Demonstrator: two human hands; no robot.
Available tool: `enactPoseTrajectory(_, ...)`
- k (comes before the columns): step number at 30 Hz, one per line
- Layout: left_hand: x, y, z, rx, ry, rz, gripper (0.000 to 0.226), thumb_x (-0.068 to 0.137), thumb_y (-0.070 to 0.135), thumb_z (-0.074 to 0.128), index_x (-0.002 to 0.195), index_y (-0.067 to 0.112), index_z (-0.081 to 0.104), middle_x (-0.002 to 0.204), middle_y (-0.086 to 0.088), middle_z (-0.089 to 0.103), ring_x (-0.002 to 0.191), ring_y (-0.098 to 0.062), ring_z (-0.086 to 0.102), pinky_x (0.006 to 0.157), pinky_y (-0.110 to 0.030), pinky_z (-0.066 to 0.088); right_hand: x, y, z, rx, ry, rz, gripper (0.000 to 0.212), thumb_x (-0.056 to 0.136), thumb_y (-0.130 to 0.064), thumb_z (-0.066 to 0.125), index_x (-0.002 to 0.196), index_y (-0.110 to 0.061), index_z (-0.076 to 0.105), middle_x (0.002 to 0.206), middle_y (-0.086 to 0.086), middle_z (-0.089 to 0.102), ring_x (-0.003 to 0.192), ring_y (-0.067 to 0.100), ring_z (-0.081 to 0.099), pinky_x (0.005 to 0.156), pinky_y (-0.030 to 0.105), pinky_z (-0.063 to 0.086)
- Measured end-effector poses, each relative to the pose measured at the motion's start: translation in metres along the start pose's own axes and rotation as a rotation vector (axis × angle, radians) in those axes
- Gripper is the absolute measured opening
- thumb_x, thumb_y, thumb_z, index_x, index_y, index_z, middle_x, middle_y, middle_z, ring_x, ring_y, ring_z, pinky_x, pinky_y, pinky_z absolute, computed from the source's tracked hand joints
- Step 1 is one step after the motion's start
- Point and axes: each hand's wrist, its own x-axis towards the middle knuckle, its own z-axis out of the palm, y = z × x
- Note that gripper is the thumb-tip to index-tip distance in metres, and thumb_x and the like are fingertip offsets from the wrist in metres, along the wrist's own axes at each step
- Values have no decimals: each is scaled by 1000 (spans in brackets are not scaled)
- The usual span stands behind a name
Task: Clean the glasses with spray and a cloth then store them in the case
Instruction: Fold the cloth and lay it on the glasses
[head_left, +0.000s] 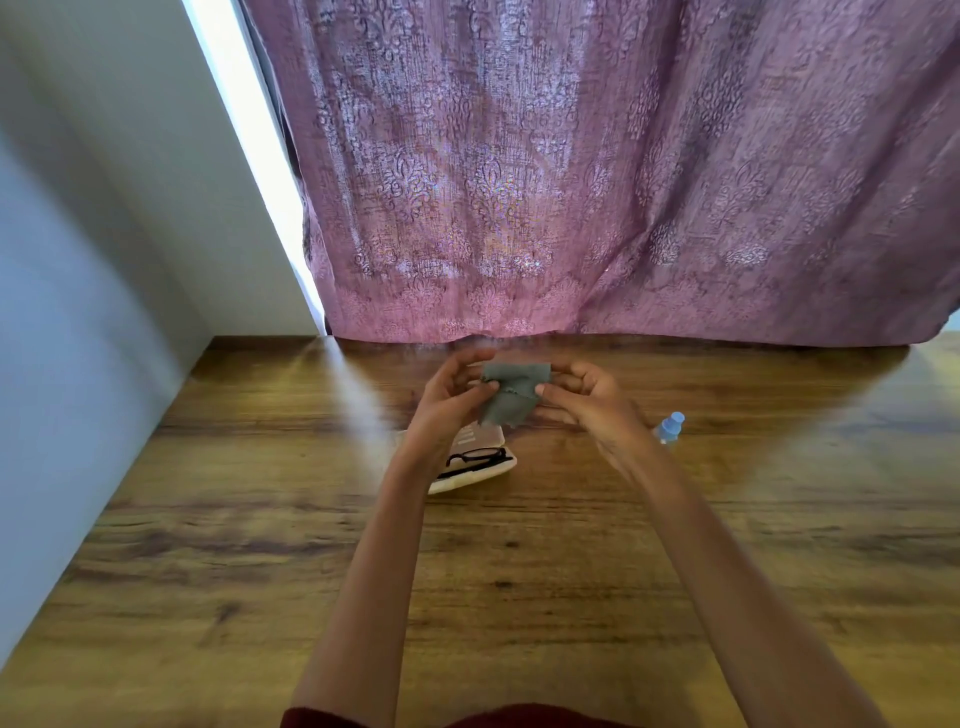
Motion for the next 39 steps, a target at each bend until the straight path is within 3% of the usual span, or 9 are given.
enactPoseTrajectory(6, -3, 3, 3, 10, 92, 44, 30, 86, -2, 60, 102, 24, 64, 89, 7, 71, 89, -15, 63, 79, -41, 52, 0, -4, 2, -206, 30, -139, 23, 84, 8, 64, 106, 1, 64, 91, 2, 71, 79, 4, 70, 67, 16, 56)
enactPoseTrajectory(9, -4, 9, 6, 14, 81, 109, 31, 80, 1, 53, 102, 22, 61, 87, 7, 70, 89, -10, 62, 72, -33, 53, -3, -9, 4, -271, -9, -271, 24, 84, 11, 61, 97, -9, 66, 94, -2, 70, 85, -1, 67, 76, 15, 54)
enactPoseTrajectory(14, -3, 14, 7, -27, 84, 118, 34, 82, -6, 59, 100, 23, 61, 97, 4, 69, 91, -11, 64, 73, -29, 55, -2, -11, 4, -369, -52, -345, 25, 91, 11, 51, 100, -9, 64, 96, -4, 68, 84, -1, 67, 69, 13, 53)
enactPoseTrajectory(19, -3, 10, 9, -13, 58, -37, 25, 93, -2, 51, 108, 15, 62, 106, -5, 65, 97, -18, 63, 81, -30, 57, 0, -9, 5, -343, -43, -376, 27, 90, 14, 50, 103, -6, 63, 95, 1, 67, 83, 2, 68, 69, 18, 56)
enactPoseTrajectory(24, -6, 2, 3, 51, -4, -156, 19, 97, 14, 51, 106, 17, 67, 87, 5, 75, 80, -7, 70, 65, -19, 55, -4, -9, 2, -366, -46, -349, 37, 82, 16, 59, 103, -14, 63, 98, -1, 68, 84, 1, 67, 72, 15, 53)
enactPoseTrajectory(27, -7, 3, 2, 35, -3, -88, 21, 95, 18, 54, 95, 29, 72, 94, 7, 73, 88, -9, 67, 75, -21, 54, -7, -12, 1, -383, -31, -359, 38, 76, 17, 64, 98, -14, 65, 98, -2, 69, 88, 2, 66, 75, 15, 52)
enactPoseTrajectory(31, -6, 6, 1, 63, -31, 31, 23, 95, 11, 53, 97, 26, 71, 105, 0, 70, 102, -21, 63, 93, -37, 50, -9, -17, 2, -426, -19, -440, 32, 79, 15, 62, 92, -13, 68, 93, -3, 71, 89, 3, 68, 77, 15, 52)
enactPoseTrajectory(36, -7, 15, 5, 81, -26, 100, 27, 93, 11, 51, 92, 29, 71, 90, 9, 72, 85, -6, 66, 74, -18, 52, -6, -19, 2, -474, -18, -488, 29, 81, 15, 62, 93, -10, 68, 94, -2, 70, 92, 6, 67, 84, 18, 52)
enactPoseTrajectory(39, -6, 17, 7, 58, -2, 73, 31, 94, 8, 49, 88, 30, 70, 84, 10, 70, 80, -5, 65, 72, -18, 53, -4, -20, 2, -562, -29, -515, 35, 79, 12, 65, 93, -20, 68, 96, -6, 69, 96, 10, 67, 90, 25, 52)
